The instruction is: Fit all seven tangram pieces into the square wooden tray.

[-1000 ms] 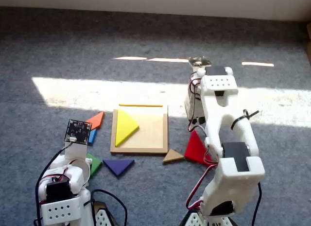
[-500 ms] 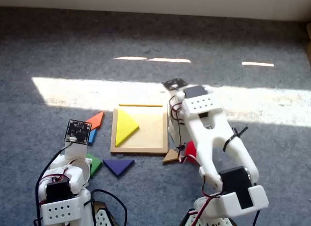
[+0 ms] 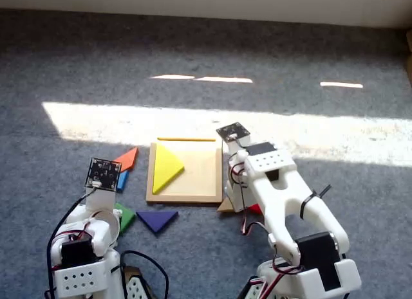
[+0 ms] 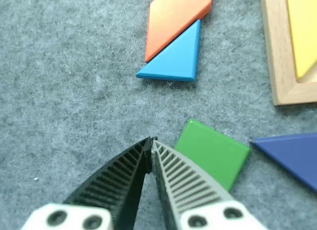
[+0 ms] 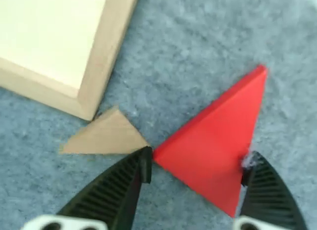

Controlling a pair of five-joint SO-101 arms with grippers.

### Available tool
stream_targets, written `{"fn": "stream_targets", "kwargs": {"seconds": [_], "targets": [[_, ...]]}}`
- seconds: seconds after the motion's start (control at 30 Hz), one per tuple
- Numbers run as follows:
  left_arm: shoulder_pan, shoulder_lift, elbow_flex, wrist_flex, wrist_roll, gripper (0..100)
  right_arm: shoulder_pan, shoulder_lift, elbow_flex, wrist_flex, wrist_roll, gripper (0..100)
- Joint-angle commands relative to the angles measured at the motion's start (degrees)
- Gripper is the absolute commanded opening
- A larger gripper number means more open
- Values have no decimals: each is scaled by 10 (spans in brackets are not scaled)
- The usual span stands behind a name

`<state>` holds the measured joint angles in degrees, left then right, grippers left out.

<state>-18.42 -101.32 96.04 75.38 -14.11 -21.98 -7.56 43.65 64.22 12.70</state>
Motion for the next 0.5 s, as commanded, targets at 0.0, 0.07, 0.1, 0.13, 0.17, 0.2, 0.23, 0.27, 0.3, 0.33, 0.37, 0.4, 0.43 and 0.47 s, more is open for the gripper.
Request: {"fn": "stream_targets", "kwargs": {"seconds": [0.0,0.07,0.1,0.13,0.17,0.2,0.23,0.27,0.3,0.33,0.37,0.4,0.43,0.47], "targets": [[-7,-13,12,4,4,6,-8,-18,19,-34,5,289],[-7,-13,12,4,4,6,-8,-18,23,-40,6,286],[-7,-13,12,4,4,6,-9,-18,23,-40,6,274],[-7,-13,12,4,4,6,-9,-18,23,-40,6,256],[-7,-13,12,4,4,6,-9,-18,22,-43,6,238],[-7,-13,12,4,4,6,-9,-18,23,-51,6,224],[-7,-13,12,4,4,6,-8,-17,24,-58,6,213],[-7,-13,12,4,4,6,-7,-14,24,-60,6,206],[-7,-13,12,4,4,6,-7,-6,23,-61,6,204],[-7,-13,12,4,4,6,-7,4,22,-63,6,202],[-7,-13,12,4,4,6,-7,15,19,-63,6,202],[-7,-13,12,4,4,6,-7,27,19,-61,6,201],[-7,-13,12,4,4,6,-7,35,18,-61,6,201],[-7,-13,12,4,4,6,-7,41,18,-59,6,199]]}}
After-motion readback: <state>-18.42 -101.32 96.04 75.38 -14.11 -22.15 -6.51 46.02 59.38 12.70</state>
